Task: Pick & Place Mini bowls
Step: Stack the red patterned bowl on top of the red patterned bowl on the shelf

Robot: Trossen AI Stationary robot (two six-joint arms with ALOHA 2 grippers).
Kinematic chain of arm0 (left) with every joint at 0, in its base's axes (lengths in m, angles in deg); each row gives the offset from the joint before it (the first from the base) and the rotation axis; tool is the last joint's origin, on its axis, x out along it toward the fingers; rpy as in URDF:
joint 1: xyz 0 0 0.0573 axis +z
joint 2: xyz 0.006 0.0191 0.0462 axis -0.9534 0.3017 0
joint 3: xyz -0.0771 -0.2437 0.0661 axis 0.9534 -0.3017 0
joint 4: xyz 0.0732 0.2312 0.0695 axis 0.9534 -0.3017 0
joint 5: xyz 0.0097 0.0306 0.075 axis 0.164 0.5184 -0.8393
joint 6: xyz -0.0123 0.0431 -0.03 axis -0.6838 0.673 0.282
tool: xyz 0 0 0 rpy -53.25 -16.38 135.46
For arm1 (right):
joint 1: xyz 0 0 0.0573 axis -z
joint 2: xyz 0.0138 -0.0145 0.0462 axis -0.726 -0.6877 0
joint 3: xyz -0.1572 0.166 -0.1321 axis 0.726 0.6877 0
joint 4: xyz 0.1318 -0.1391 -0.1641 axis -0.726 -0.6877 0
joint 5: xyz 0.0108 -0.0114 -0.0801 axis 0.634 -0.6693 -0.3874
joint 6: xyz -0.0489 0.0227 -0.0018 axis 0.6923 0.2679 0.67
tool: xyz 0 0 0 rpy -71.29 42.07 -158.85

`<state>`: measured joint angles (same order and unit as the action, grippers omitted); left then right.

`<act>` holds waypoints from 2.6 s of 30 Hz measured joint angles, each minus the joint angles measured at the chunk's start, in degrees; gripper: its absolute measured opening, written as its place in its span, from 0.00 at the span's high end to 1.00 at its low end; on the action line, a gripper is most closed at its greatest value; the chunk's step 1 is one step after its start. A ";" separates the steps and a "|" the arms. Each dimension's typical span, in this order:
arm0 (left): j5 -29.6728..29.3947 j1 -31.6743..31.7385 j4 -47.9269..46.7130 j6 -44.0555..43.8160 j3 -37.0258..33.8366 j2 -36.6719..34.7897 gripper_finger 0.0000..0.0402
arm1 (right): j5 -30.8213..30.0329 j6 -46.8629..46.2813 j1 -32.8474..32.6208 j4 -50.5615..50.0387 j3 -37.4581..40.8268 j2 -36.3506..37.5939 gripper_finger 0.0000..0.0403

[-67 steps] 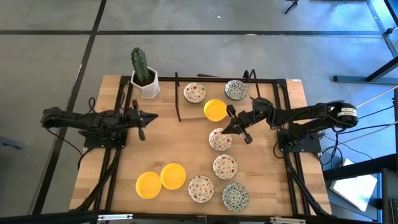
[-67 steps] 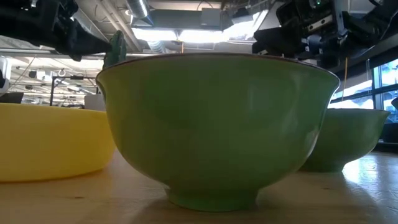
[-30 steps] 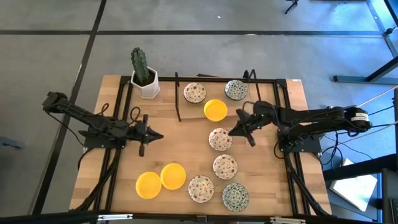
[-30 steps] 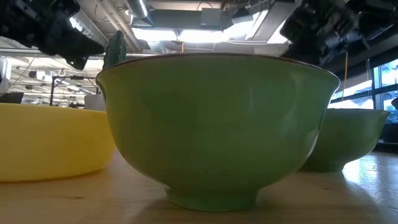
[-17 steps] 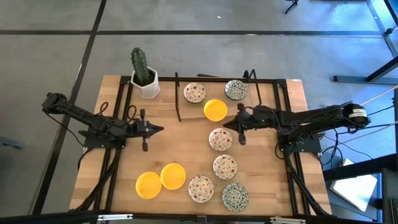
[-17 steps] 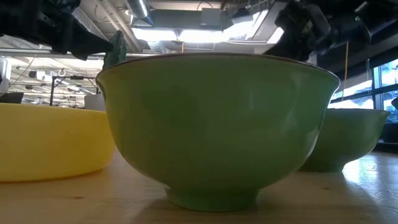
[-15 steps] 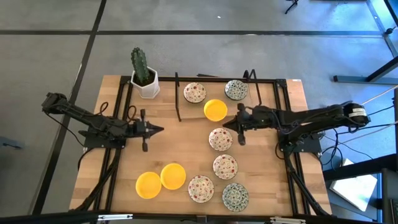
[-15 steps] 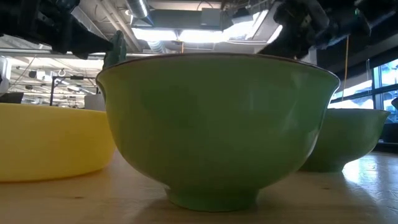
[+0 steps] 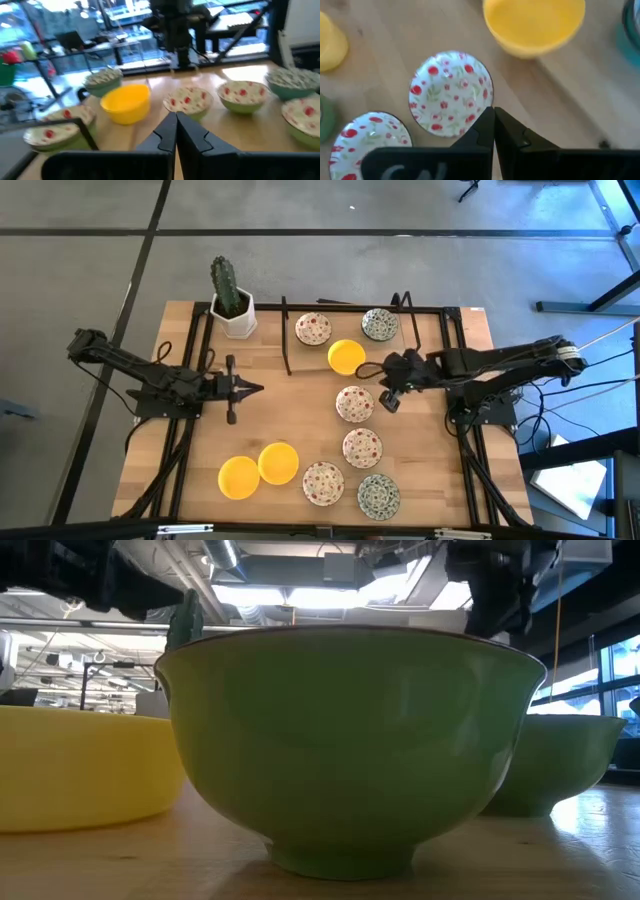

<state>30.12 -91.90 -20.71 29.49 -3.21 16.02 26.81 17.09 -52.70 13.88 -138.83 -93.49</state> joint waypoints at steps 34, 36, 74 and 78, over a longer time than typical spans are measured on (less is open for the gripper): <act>0.04 0.00 0.47 -3.81 -0.95 0.01 0.99 | 8.15 -8.49 0.80 6.02 -0.42 -11.61 0.50; 0.04 0.00 0.39 -3.81 -0.95 0.02 0.98 | 7.72 -8.57 1.32 5.74 -0.42 -13.32 0.48; 4.76 0.00 0.55 -1.49 -0.88 -0.11 0.98 | 5.74 -3.71 5.24 6.85 -0.58 -32.31 0.70; 4.76 0.00 0.53 -1.49 -0.88 -0.10 0.97 | 6.28 -2.93 5.24 7.33 -0.55 -32.12 0.81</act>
<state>34.88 -91.90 -20.18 28.00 -4.09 15.93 33.09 14.16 -47.46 21.20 -139.37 -125.61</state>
